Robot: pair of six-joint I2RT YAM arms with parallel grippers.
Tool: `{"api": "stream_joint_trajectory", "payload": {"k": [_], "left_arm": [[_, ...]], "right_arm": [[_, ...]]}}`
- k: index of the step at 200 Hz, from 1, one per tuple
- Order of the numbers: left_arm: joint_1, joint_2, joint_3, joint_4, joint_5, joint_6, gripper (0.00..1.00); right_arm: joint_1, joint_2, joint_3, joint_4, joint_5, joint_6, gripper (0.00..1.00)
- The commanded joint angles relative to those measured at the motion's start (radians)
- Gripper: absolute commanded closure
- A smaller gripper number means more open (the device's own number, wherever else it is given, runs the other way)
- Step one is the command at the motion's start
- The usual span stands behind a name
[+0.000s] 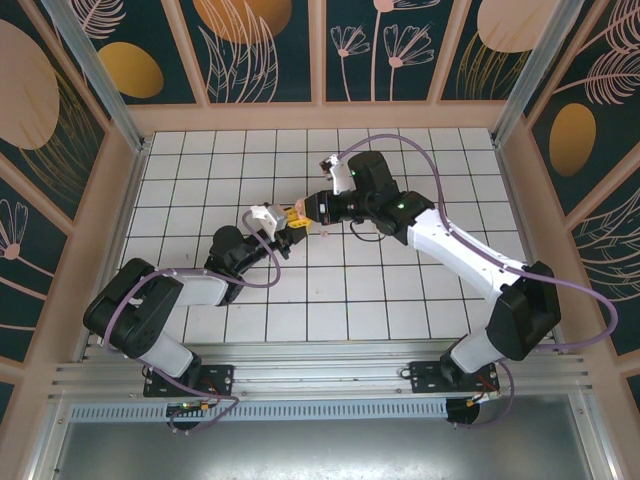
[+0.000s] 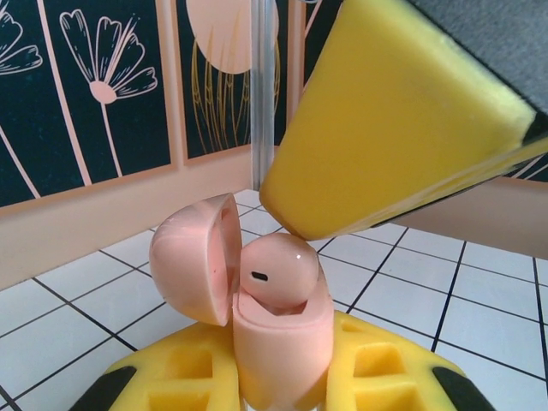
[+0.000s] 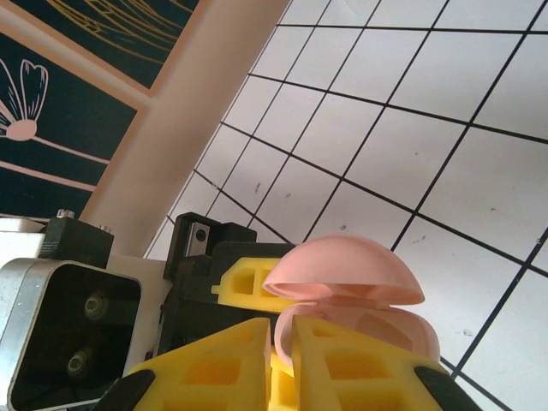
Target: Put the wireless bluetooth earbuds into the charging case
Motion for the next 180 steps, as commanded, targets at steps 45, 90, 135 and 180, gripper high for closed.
{"api": "stream_joint_trajectory", "payload": {"k": [45, 90, 135, 180], "left_arm": [[-0.008, -0.044, 0.042, 0.029, 0.120, 0.048, 0.93], [-0.008, -0.059, 0.046, 0.004, 0.132, 0.057, 0.93], [-0.007, -0.069, 0.049, -0.004, 0.145, 0.060, 0.93], [-0.008, -0.073, 0.051, -0.014, 0.147, 0.063, 0.93]], "right_arm": [[-0.029, 0.074, 0.080, -0.196, -0.219, -0.220, 0.84], [-0.038, 0.089, 0.157, -0.367, -0.156, -0.330, 0.83], [-0.036, 0.070, 0.178, -0.407, -0.075, -0.382, 0.82], [-0.037, 0.021, 0.172, -0.347, -0.082, -0.375, 0.75]]}}
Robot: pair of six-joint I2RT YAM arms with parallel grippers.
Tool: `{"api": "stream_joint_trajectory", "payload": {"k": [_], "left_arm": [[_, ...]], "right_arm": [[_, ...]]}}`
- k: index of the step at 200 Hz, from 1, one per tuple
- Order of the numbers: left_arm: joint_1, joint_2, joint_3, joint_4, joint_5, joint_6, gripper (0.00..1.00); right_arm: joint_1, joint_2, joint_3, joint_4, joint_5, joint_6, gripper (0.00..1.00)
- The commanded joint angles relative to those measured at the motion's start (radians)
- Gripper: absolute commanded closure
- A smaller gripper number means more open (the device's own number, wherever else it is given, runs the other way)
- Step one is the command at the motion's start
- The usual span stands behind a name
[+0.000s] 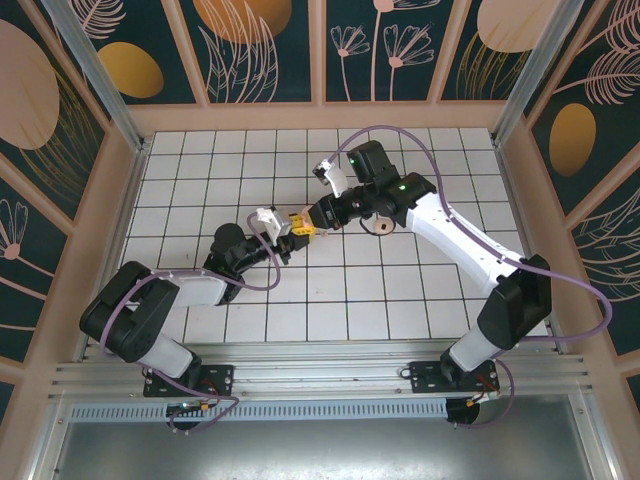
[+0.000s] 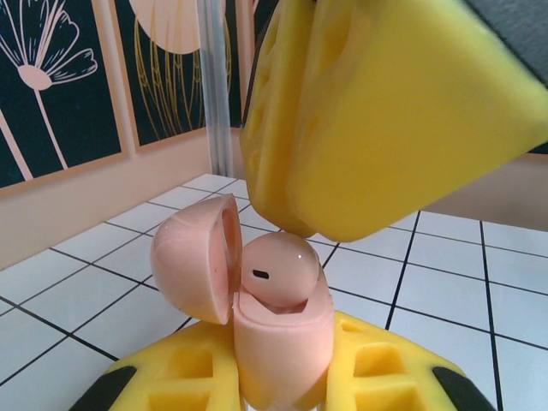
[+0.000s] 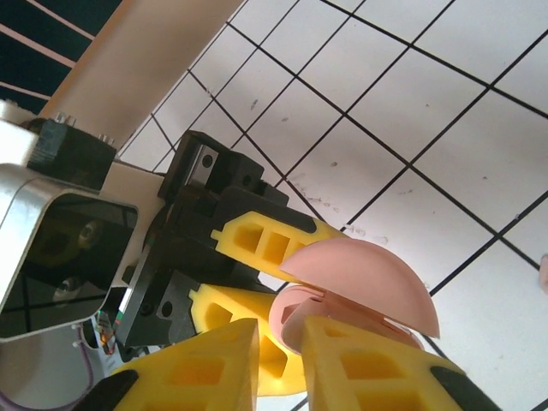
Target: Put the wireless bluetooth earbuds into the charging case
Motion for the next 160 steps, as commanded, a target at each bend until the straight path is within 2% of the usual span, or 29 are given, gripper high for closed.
{"api": "stream_joint_trajectory", "payload": {"k": [1, 35, 64, 116, 160], "left_arm": [[-0.007, -0.045, 0.041, 0.078, 0.029, 0.018, 0.93], [-0.007, -0.049, 0.041, 0.067, 0.022, 0.022, 0.93], [-0.007, -0.049, 0.041, 0.060, 0.021, 0.025, 0.93], [-0.008, -0.049, 0.042, 0.051, 0.006, 0.029, 0.93], [-0.008, -0.049, 0.045, 0.044, 0.004, 0.031, 0.93]], "right_arm": [[0.003, -0.040, 0.006, -0.004, 0.026, -0.014, 0.75], [-0.006, -0.126, -0.039, 0.119, -0.001, 0.064, 0.67], [-0.011, -0.192, -0.088, 0.180, 0.048, 0.133, 0.66], [0.029, -0.181, -0.065, 0.109, 0.184, 0.173, 0.64], [0.071, -0.120, -0.018, 0.073, 0.223, 0.161, 0.61]]}}
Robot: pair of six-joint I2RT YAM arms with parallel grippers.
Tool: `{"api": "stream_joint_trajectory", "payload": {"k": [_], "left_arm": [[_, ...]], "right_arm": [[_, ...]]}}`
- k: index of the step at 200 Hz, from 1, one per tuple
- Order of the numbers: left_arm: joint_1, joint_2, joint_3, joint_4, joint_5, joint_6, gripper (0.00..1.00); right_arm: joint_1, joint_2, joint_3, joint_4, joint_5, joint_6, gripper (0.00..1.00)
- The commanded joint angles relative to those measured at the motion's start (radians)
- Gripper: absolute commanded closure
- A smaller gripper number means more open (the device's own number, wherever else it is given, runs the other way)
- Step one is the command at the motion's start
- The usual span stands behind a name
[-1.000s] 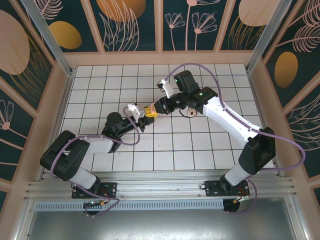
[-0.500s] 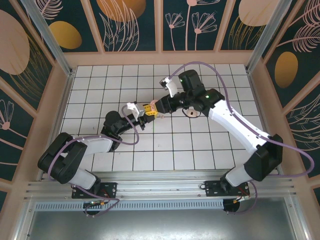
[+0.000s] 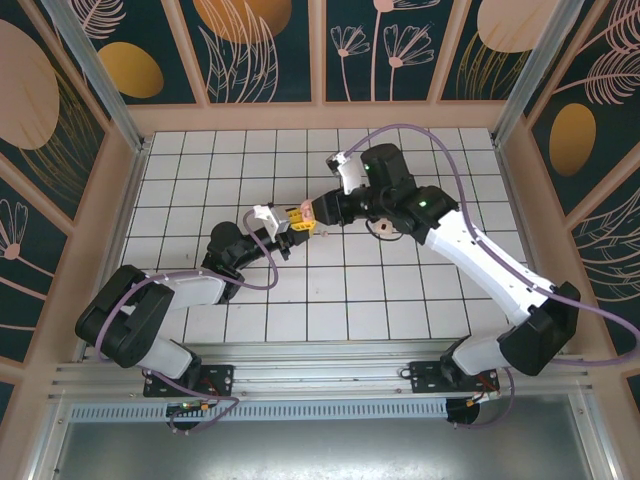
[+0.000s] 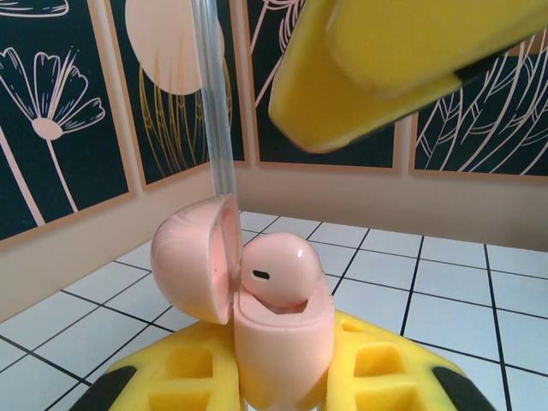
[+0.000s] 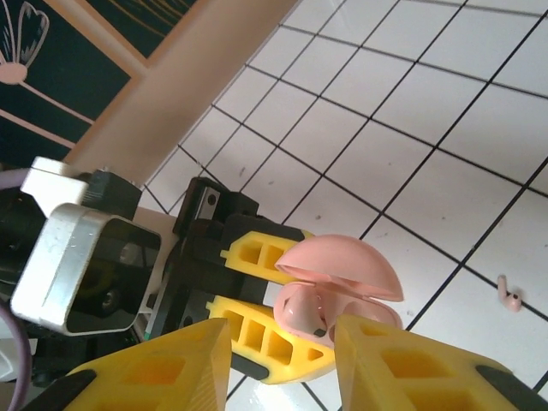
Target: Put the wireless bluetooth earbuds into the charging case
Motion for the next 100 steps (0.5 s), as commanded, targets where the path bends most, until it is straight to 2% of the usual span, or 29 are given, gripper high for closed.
{"api": "stream_joint_trajectory", "payload": {"k": [1, 100], "left_arm": [[-0.006, -0.020, 0.025, 0.018, 0.003, 0.023, 0.93], [-0.007, -0.026, 0.025, 0.011, -0.001, 0.024, 0.93]], "right_arm": [[0.019, 0.037, 0.047, -0.029, 0.046, 0.002, 0.61], [0.048, 0.088, 0.078, -0.089, 0.093, -0.030, 0.61]]}}
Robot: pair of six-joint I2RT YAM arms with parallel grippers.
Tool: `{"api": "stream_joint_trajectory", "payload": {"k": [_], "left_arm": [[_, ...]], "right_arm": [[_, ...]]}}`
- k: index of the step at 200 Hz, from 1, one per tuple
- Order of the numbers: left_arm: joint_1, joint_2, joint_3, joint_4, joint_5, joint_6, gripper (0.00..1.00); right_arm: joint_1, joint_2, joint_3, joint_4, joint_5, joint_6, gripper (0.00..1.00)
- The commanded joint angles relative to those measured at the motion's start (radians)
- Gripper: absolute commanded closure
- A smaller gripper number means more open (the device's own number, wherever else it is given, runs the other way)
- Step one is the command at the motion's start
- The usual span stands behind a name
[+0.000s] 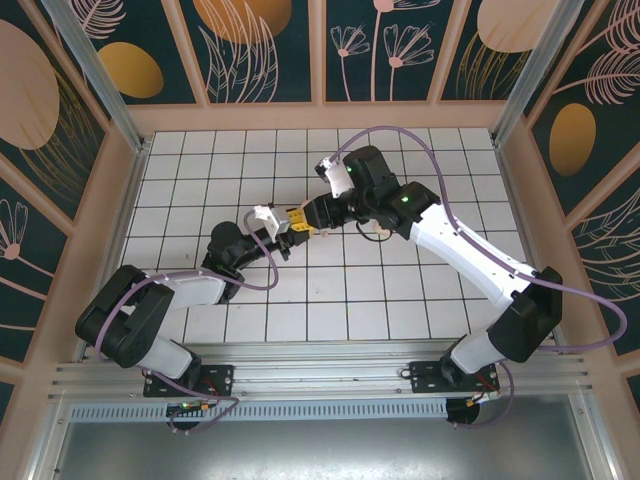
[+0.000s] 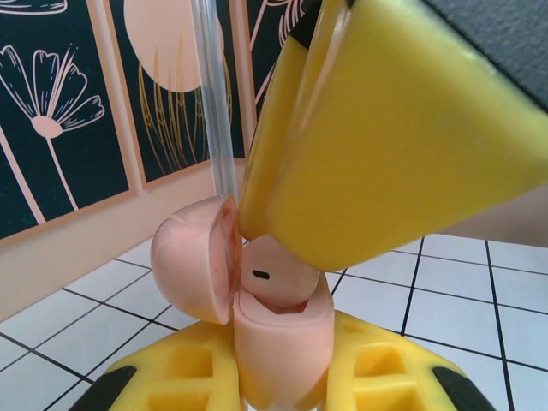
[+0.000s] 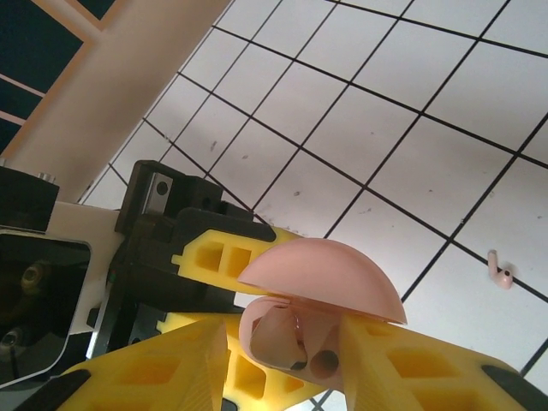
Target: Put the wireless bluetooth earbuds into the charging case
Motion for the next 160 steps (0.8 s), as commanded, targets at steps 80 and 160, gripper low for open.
{"api": "stream_joint_trajectory", "payload": {"k": [80, 160], "left_arm": [[-0.007, -0.029, 0.018, 0.021, -0.011, 0.015, 0.93], [-0.006, -0.014, 0.003, 0.020, -0.056, 0.030, 0.94]], "right_arm": [[0.035, 0.029, 0.041, -0.058, 0.046, -0.032, 0.74], [0.039, -0.056, -0.024, 0.074, 0.061, 0.028, 0.82]]}}
